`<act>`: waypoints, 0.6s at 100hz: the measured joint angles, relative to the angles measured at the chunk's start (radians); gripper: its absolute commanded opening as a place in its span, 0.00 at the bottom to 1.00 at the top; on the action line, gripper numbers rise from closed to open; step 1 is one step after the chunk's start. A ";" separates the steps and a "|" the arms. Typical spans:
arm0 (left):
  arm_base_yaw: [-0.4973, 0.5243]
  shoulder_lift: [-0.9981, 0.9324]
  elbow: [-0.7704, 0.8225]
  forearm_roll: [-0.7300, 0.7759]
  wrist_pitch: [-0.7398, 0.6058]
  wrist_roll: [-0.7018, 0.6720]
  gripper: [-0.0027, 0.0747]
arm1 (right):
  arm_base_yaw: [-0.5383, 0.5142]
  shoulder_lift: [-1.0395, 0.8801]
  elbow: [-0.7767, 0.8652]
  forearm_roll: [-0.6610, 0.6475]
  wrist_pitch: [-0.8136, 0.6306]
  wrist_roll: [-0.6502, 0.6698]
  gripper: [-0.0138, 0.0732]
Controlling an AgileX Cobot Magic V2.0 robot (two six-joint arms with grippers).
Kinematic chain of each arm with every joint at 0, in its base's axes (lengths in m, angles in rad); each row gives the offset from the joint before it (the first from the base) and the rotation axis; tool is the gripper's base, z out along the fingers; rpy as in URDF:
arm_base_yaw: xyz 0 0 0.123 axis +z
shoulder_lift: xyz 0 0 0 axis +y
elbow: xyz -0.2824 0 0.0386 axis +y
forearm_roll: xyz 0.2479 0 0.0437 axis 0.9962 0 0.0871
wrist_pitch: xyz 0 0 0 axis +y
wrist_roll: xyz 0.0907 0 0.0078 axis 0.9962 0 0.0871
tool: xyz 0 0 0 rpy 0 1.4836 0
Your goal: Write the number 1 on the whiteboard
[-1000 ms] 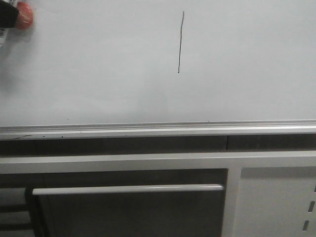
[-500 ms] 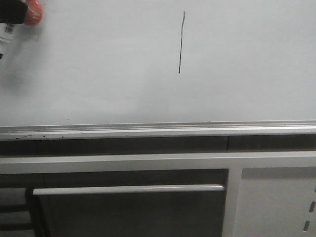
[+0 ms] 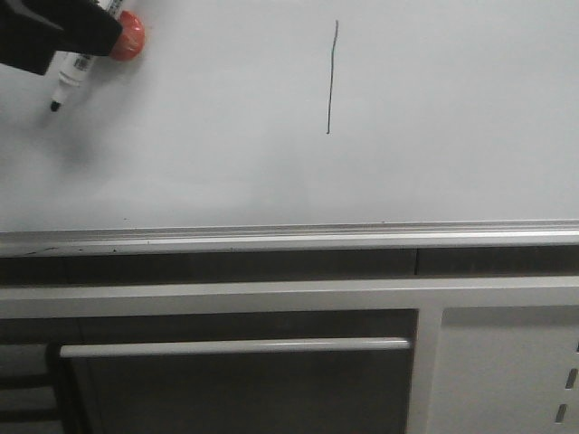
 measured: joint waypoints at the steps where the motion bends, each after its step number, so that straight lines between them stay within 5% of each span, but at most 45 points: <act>1: 0.001 0.003 0.000 0.000 0.000 0.000 0.01 | 0.000 0.000 0.000 0.000 0.000 0.000 0.54; 60: -0.011 0.053 -0.020 0.000 0.018 -0.070 0.01 | 0.000 0.000 0.000 0.000 0.002 0.002 0.54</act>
